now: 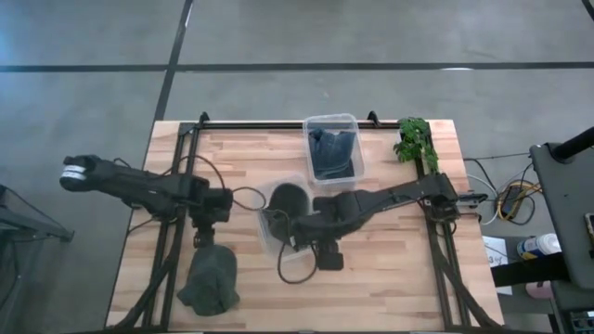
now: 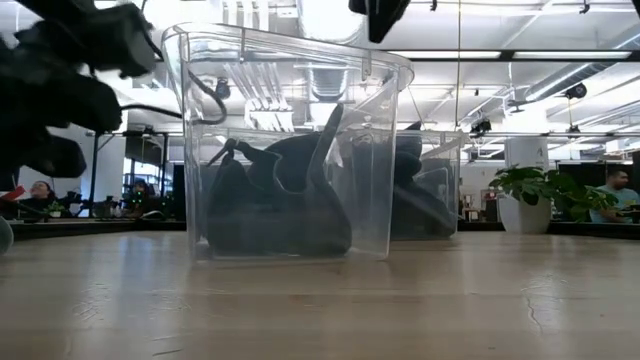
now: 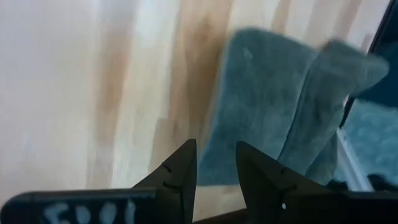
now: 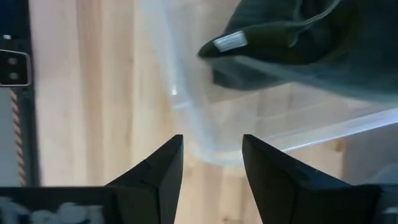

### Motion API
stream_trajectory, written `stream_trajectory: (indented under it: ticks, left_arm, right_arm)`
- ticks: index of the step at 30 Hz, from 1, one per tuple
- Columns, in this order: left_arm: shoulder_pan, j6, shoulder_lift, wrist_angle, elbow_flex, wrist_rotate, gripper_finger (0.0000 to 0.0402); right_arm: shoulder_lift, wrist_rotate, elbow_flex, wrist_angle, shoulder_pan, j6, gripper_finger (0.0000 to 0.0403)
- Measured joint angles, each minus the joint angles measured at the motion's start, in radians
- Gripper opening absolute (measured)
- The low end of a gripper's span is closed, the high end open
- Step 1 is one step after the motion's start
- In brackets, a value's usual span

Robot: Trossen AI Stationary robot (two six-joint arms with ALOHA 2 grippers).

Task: Pick & Place hat
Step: Put the black cap into the left transparent bin

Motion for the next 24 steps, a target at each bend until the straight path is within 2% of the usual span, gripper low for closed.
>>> stream_trajectory:
  ticks: [6, 10, 16, 20, 24]
  left_arm:
    - [0.072, 0.012, 0.008, 0.048, 0.002, 0.072, 0.0106]
    - [0.071, -0.012, 0.014, 0.110, 0.002, 0.041, 0.0106]
    - [0.071, -0.005, 0.056, 0.106, -0.010, 0.002, 0.0106]
    - [0.071, 0.022, 0.079, 0.111, -0.010, 0.070, 0.0106]
    - [0.071, 0.052, 0.103, 0.112, -0.010, 0.084, 0.0106]
  right_arm:
    - [0.000, 0.006, -0.012, 0.008, 0.060, 0.132, 0.0160]
    - [-0.009, 0.036, -0.013, 0.006, 0.088, 0.219, 0.0161]
    - [-0.021, 0.097, -0.017, -0.004, 0.146, 0.341, 0.0159]
    - [-0.025, 0.117, -0.017, -0.024, 0.178, 0.404, 0.0156]
    - [-0.027, 0.143, -0.017, -0.043, 0.206, 0.447, 0.0156]
